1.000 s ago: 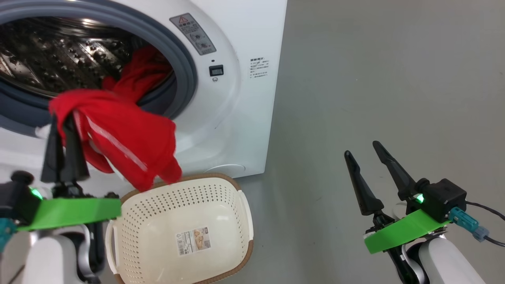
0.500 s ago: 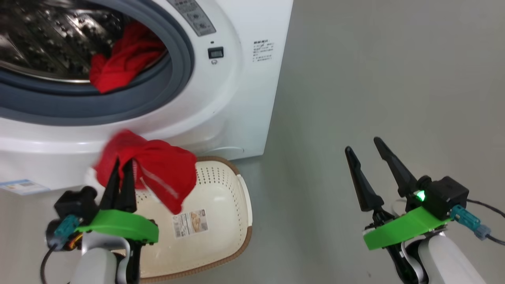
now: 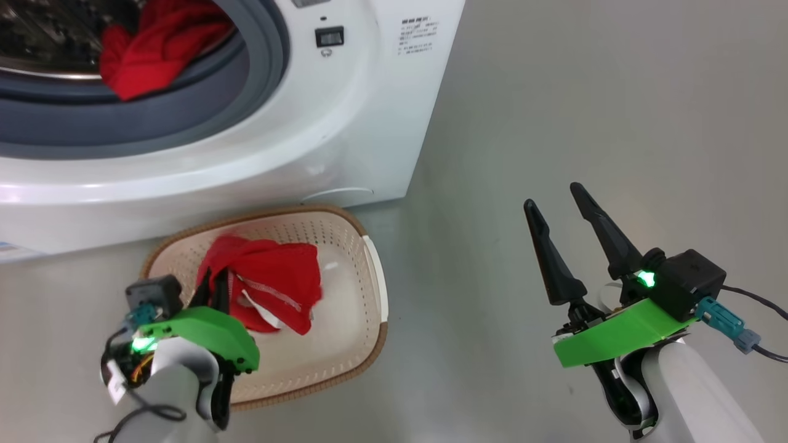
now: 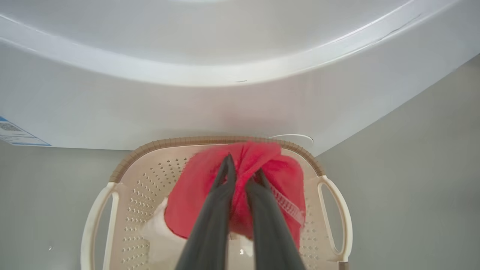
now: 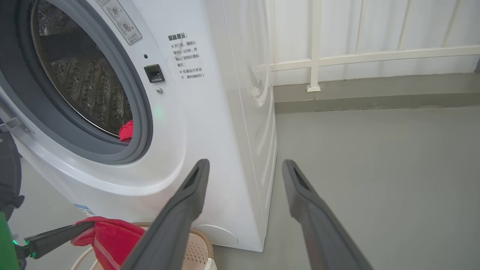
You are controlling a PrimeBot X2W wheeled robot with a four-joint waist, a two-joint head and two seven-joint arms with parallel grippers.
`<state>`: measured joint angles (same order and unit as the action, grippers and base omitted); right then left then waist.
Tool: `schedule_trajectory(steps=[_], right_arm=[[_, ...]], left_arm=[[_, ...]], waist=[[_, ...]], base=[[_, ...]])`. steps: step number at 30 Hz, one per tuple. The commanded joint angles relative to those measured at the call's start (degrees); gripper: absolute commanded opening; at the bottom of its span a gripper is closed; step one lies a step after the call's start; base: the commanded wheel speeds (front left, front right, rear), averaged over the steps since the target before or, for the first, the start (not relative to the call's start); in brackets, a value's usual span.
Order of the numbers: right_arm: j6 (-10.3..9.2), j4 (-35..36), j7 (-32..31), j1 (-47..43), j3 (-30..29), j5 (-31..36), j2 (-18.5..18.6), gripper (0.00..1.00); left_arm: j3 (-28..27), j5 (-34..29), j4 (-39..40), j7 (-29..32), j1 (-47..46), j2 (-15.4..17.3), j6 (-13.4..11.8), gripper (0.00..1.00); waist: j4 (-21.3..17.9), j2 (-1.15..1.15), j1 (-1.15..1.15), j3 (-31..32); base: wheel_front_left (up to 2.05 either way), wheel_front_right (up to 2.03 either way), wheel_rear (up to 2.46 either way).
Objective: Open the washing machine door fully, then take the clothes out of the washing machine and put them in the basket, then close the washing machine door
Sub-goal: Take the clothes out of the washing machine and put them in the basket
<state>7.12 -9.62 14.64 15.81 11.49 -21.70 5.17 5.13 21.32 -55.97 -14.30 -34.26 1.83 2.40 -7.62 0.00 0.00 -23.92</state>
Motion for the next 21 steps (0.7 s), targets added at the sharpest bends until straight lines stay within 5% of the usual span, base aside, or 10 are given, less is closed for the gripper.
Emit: schedule_trajectory(steps=[1, 8, 21], right_arm=[[0.36, 1.4, 0.4, 1.0, 1.0, -0.1, 0.0, 1.00], [0.36, 1.7, 0.4, 2.7, 1.3, 0.1, -0.2, 1.00], [0.36, 1.7, 0.4, 4.8, 2.2, -0.3, -1.1, 1.00]], left_arm=[[-0.6, -0.5, -0.9, -0.7, -1.8, 1.1, 0.3, 0.00], [1.2, -0.7, -13.6, 3.1, -8.7, 1.3, 1.1, 0.00], [1.5, 0.5, -17.6, 11.7, -12.0, 3.2, 0.6, 0.00]], waist=[[-0.4, 0.00, 0.00, -2.1], [-1.2, 0.00, 0.00, -5.9], [-3.3, 0.00, 0.00, -9.6]], base=[[0.00, 0.00, 0.00], [0.00, 0.00, 0.00], [0.00, 0.00, 0.00]])
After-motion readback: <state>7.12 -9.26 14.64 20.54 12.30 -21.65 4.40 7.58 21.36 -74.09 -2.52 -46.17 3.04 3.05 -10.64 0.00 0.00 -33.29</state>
